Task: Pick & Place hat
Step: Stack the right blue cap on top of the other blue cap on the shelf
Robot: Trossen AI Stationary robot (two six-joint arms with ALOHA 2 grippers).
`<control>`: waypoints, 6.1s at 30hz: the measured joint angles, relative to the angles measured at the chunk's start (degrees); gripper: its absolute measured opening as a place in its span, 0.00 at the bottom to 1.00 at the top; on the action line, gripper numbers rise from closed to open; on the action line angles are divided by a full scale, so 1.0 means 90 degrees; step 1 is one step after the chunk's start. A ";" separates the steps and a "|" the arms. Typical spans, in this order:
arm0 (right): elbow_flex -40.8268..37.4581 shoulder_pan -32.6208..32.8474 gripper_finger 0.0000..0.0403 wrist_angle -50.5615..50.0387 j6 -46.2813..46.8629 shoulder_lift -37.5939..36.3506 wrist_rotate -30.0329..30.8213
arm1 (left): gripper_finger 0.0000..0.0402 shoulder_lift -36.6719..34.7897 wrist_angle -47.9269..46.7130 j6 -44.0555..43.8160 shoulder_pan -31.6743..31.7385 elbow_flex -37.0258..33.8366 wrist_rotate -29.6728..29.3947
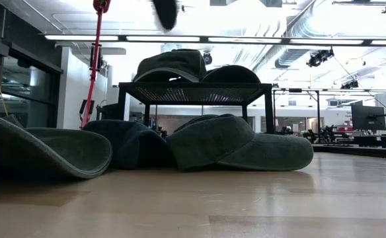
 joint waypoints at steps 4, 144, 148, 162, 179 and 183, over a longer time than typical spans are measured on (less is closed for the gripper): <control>0.0000 -0.0058 0.42 0.0052 -0.0049 0.0076 -0.0237 | 0.00 0.0186 0.0275 0.0475 0.0008 0.0000 0.0489; 0.0000 -0.0020 0.00 -0.0600 -0.1384 0.0466 0.0949 | 0.18 0.0857 0.0620 0.3825 -0.0026 0.0000 -0.2605; 0.0000 0.0002 0.00 -0.0709 -0.1234 0.0332 0.1103 | 0.20 0.0856 0.0586 0.3669 -0.0023 0.0000 -0.2588; 0.0000 0.0106 0.00 -0.1025 -0.0925 -0.0245 0.1785 | 0.22 0.0681 0.0579 0.3579 -0.0023 0.0625 -0.3125; 0.0000 0.0194 0.00 -0.1048 -0.0298 -0.0850 0.3103 | 0.46 0.0335 0.0107 0.3715 -0.0023 0.1132 -0.4918; 0.0003 0.0189 0.00 -0.1047 -0.0052 -0.1012 0.3688 | 0.46 0.0221 0.0106 0.3734 -0.0023 0.1132 -0.5825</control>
